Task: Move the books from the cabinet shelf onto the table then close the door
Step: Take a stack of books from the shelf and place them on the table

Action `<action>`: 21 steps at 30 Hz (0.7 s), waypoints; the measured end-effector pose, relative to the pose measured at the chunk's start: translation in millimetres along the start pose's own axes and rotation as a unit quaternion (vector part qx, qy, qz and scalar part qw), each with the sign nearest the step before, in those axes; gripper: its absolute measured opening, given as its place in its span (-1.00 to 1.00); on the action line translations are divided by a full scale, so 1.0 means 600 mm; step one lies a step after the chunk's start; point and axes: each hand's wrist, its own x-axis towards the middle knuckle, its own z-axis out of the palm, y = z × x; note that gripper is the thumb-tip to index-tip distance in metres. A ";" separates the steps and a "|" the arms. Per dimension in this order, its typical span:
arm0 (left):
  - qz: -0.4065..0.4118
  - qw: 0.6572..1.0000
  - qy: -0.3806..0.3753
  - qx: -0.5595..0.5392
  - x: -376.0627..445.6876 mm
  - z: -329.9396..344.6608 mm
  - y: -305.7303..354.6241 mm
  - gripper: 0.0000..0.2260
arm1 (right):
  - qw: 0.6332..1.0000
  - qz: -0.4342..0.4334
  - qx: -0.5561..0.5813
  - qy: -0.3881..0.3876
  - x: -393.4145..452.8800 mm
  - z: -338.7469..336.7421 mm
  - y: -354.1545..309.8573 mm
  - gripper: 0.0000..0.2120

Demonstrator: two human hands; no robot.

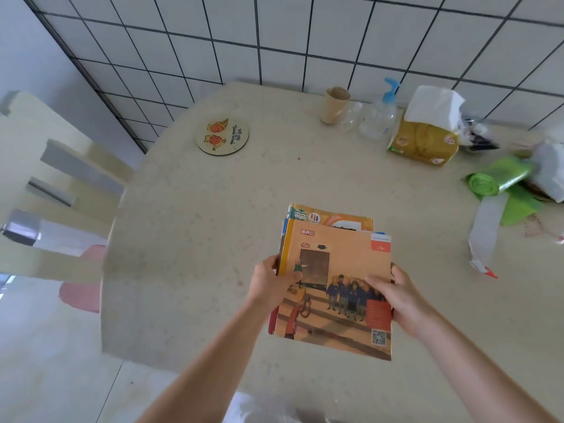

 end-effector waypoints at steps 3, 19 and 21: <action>-0.009 1.000 -0.001 0.010 0.016 -0.005 0.007 -0.72 | 1.000 0.013 -0.005 0.011 0.014 0.009 -0.011 -0.75; 0.005 0.992 0.043 0.116 0.043 0.008 0.019 -0.78 | 0.995 -0.005 -0.080 0.062 0.055 0.022 -0.029 -0.80; 0.007 0.991 0.053 0.121 0.043 0.010 0.014 -0.78 | 0.994 -0.009 -0.090 0.064 0.057 0.025 -0.026 -0.79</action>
